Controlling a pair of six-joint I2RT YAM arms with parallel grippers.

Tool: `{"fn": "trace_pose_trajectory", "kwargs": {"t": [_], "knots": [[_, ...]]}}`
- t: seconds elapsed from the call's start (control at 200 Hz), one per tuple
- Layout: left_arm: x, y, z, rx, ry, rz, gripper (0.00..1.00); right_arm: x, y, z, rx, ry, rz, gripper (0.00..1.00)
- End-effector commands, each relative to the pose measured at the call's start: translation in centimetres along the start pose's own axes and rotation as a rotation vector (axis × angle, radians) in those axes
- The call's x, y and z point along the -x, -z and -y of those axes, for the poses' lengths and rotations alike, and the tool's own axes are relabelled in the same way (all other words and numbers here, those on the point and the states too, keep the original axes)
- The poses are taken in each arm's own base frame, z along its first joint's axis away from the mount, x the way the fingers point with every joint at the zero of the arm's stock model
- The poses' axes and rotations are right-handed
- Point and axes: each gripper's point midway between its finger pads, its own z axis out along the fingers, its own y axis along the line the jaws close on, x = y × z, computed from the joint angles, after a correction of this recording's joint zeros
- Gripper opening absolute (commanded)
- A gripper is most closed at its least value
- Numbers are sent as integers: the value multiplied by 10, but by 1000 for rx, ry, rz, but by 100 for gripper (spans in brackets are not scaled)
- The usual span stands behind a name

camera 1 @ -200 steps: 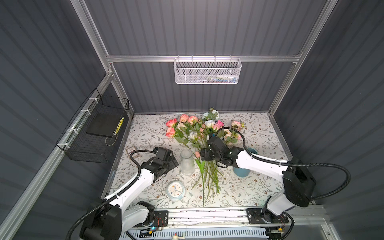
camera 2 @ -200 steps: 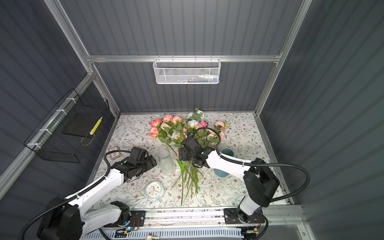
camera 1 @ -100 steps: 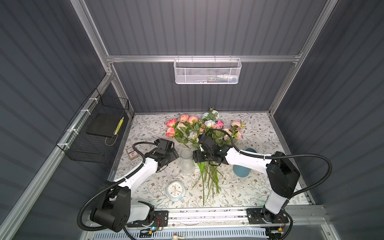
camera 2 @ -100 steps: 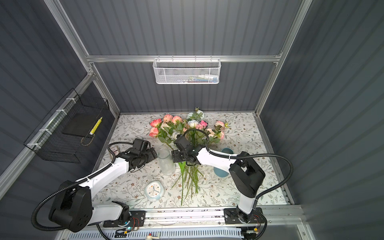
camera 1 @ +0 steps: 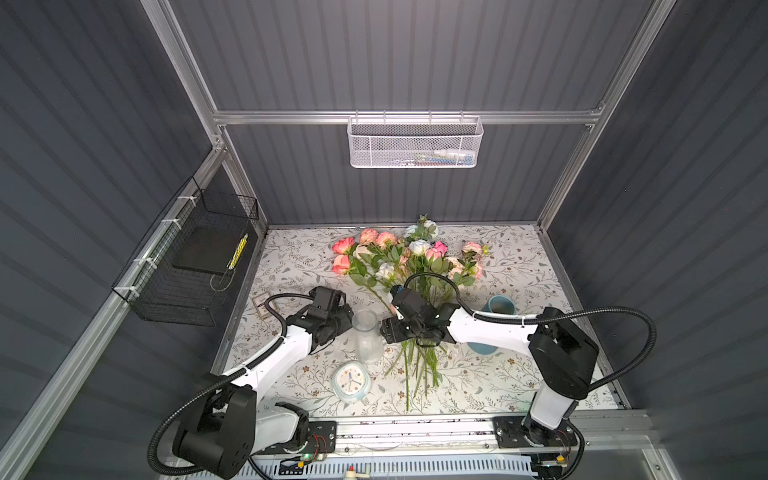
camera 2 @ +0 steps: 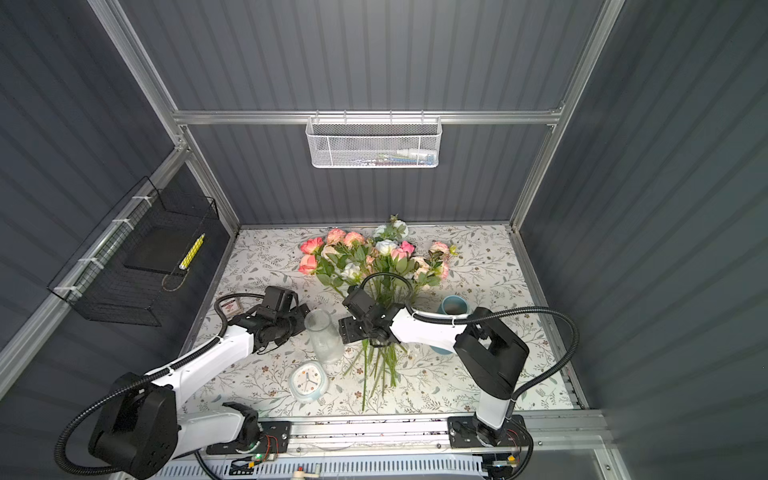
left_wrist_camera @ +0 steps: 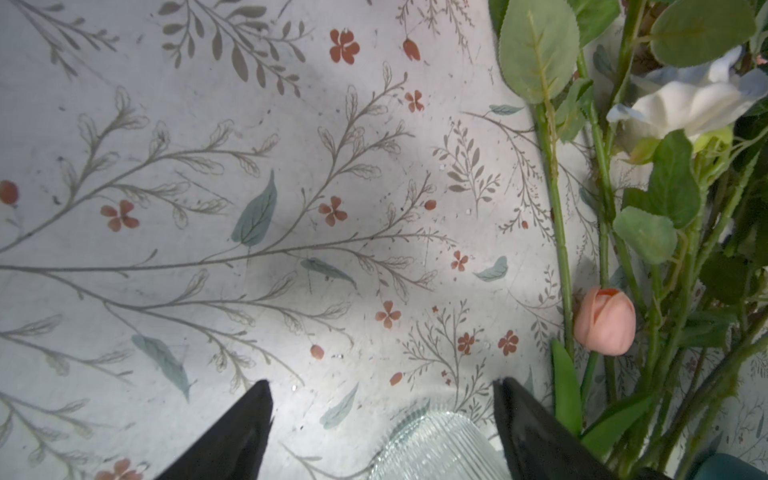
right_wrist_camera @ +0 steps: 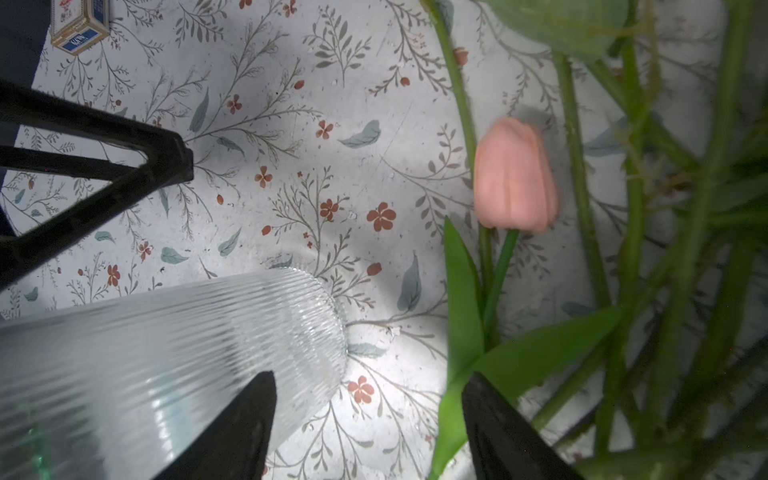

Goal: Arrange the flowers into the vase
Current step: 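Close the right gripper on one pink rose stem and lift it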

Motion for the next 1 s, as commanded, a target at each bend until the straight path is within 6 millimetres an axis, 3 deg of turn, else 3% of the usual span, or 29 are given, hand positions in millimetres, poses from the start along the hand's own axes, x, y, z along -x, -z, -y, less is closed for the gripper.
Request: {"fn": "trace_pose_trajectory", "kwargs": {"t": [0.0, 0.14, 0.215, 0.335, 0.485, 0.58, 0.7, 0.995], "knots": [[1, 7, -4, 27, 3, 9, 88, 21, 23, 24, -59, -73, 95, 75], [35, 39, -1, 57, -7, 138, 99, 45, 45, 54, -63, -170, 138, 78], [56, 64, 4, 48, -10, 231, 100, 57, 48, 65, -73, -188, 131, 77], [77, 99, 7, 40, -6, 343, 100, 69, 37, 82, -129, -204, 88, 67], [81, 126, 9, -10, -4, 403, 100, 67, 20, 99, -211, -221, 20, 55], [78, 132, 6, -27, -8, 412, 100, 58, 17, 94, -186, -242, 6, 54], [72, 133, 0, -20, -14, 410, 100, 44, 13, 105, -236, -273, -6, 53], [66, 127, -7, 3, -17, 390, 100, 40, -8, 123, -280, -284, -20, 43]]}}
